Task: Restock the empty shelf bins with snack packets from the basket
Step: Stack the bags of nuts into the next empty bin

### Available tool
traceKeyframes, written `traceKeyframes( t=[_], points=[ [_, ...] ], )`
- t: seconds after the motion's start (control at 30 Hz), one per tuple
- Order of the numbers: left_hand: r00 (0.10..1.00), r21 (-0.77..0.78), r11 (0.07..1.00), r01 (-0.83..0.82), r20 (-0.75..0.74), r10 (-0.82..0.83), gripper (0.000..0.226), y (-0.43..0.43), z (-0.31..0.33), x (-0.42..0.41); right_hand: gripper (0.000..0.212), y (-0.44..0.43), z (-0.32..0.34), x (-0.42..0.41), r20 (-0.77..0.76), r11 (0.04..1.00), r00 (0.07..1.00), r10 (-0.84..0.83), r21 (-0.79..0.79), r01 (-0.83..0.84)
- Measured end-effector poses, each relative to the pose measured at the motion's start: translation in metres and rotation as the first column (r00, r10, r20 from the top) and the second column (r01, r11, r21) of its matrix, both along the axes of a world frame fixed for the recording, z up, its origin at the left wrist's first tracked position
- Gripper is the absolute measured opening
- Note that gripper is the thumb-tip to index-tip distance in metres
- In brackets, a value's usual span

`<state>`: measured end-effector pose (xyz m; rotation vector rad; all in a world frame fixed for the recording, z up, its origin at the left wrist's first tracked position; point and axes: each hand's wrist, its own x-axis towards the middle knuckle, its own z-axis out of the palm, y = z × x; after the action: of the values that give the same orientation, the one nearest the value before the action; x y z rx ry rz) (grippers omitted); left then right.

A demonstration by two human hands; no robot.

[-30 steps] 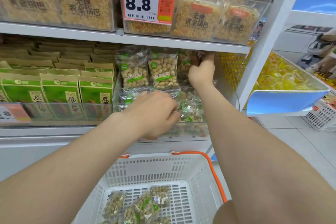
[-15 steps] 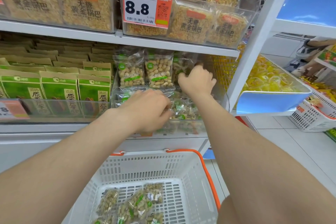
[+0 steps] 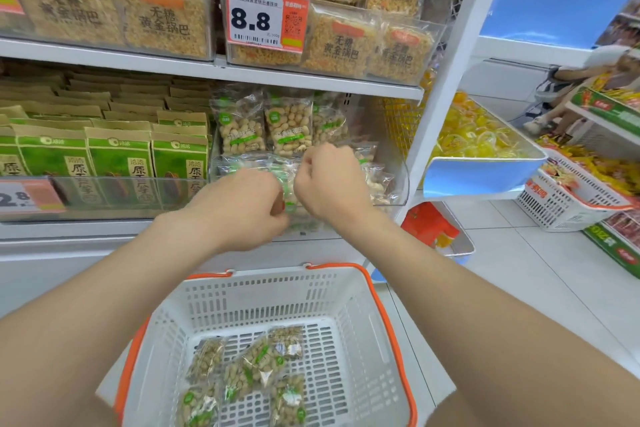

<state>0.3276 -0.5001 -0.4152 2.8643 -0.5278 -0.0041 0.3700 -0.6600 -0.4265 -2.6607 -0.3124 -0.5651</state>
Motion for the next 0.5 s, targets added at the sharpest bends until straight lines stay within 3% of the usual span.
traceKeyframes(
  t=[0.1,0.2,0.3,0.5],
  points=[
    [0.968,0.169,0.981,0.09,-0.248,-0.046,0.04,0.017,-0.004,-0.016,0.025,0.008,-0.012,-0.022,-0.123,0.97,0.967,0.223,-0.072,-0.233],
    [0.886,0.338,0.926,0.168,-0.464,0.008,0.042,0.03,-0.024,-0.021,0.029,0.013,-0.029,-0.044,-0.414,0.889,0.831,0.37,-0.101,-0.447],
    [0.851,0.432,0.873,0.224,-0.524,0.041,0.03,0.034,-0.055,-0.021,0.027,0.024,-0.068,-0.052,-0.679,0.792,0.664,0.312,-0.201,-0.577],
    [0.861,0.527,0.803,0.278,-0.507,0.034,0.019,0.034,-0.096,-0.016,0.02,0.054,-0.151,-0.041,-0.826,0.627,0.549,0.129,-0.361,-0.691]
  ],
)
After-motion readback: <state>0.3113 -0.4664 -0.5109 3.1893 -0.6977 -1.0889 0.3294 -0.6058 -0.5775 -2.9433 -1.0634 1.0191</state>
